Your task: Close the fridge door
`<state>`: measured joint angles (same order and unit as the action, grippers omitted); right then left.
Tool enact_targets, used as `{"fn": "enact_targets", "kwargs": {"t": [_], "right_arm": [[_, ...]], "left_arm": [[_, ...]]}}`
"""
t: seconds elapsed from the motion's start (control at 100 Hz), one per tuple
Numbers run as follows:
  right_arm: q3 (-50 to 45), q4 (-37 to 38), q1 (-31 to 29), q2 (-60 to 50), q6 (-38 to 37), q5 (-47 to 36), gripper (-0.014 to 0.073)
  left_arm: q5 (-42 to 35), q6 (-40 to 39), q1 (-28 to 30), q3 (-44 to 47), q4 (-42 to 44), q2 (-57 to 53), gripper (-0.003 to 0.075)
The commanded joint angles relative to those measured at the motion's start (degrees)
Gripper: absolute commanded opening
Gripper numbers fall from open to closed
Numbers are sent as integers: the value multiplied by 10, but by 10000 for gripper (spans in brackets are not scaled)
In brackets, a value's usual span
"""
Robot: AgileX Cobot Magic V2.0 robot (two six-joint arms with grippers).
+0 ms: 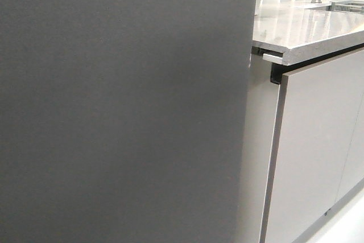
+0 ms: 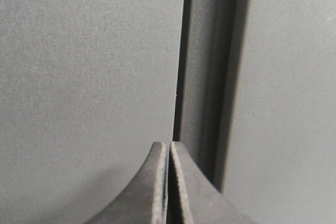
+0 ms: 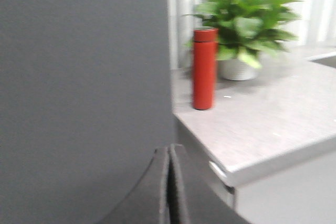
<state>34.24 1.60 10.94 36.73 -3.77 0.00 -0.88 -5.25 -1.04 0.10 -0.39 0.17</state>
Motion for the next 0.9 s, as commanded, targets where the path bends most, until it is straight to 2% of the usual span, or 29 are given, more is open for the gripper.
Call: {"fn": "enact_targets", "kwargs": {"t": [0.0,0.41,0.6,0.89], "right_arm": [[-33,6,-26,-49,0,-61,-76],[-256,6,-111,-268,0,-61,-76],[-301,6,-148,-317,0,-61,-76],[-356,7,-151,-360,0,-60,-76]], "left_arm": [[-44,-2,-3,16,-1,11,-21],[-44,-2,-3,16,-1,11,-21],[-44,-2,-3,16,-1,11,-21],[-44,-2,-3,16,-1,11,-21]]}}
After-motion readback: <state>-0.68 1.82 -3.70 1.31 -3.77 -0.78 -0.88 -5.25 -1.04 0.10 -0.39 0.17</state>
